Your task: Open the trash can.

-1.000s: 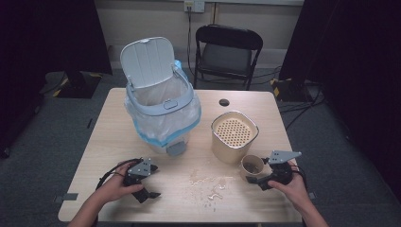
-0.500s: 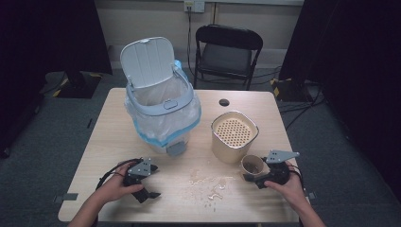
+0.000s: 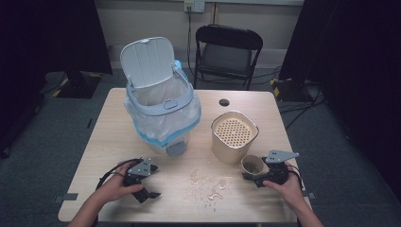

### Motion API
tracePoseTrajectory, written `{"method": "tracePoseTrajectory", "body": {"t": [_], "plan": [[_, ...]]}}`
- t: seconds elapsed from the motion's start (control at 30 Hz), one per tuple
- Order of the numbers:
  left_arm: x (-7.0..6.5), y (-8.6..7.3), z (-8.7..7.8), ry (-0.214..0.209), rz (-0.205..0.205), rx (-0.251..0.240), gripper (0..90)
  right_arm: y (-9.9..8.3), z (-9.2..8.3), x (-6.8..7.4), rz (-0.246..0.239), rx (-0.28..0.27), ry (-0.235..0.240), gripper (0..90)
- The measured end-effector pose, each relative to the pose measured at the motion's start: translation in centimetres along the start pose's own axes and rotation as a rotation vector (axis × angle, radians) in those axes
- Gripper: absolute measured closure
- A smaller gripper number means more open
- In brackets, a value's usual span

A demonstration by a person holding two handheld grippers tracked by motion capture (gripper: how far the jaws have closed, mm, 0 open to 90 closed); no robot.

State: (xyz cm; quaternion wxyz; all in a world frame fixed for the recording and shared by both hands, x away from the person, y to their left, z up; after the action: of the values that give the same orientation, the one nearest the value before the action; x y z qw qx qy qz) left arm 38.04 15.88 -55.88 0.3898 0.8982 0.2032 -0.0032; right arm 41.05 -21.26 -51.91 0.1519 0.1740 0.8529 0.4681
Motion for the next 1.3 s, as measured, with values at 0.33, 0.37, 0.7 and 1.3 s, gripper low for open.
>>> {"method": "tracePoseTrajectory", "body": {"t": [0.33, 0.37, 0.7, 1.3], "plan": [[0.0, 0.0, 0.0, 0.000, 0.000, 0.000, 0.0, -0.4, -0.1, 0.0, 0.012, -0.016, -0.003, 23.0], [0.0, 0.0, 0.0, 0.000, 0.000, 0.000, 0.0, -0.6, -0.2, -0.1, 0.013, -0.016, -0.009, 24.2], [0.0, 0.0, 0.0, 0.000, 0.000, 0.000, 0.0, -0.7, -0.3, -0.1, 0.022, -0.038, -0.012, 25.5], [0.0, 0.0, 0.0, -0.001, 0.000, 0.002, 0.0, -1.0, -1.8, -0.6, 0.009, 0.005, -0.029, 26.8]]}}
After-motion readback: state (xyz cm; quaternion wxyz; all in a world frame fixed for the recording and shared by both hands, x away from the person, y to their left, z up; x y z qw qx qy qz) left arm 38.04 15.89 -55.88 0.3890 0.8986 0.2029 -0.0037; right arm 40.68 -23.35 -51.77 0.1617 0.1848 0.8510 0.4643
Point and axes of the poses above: each handheld gripper's, and its own axes: z roughly forward along the jaws, y roughly out of its top, x roughly to its left, the point moved 8 cm from there along z, roughly forward along the jaws, and after that the axes turned 12 degrees about -z, right-handed, at the moved point
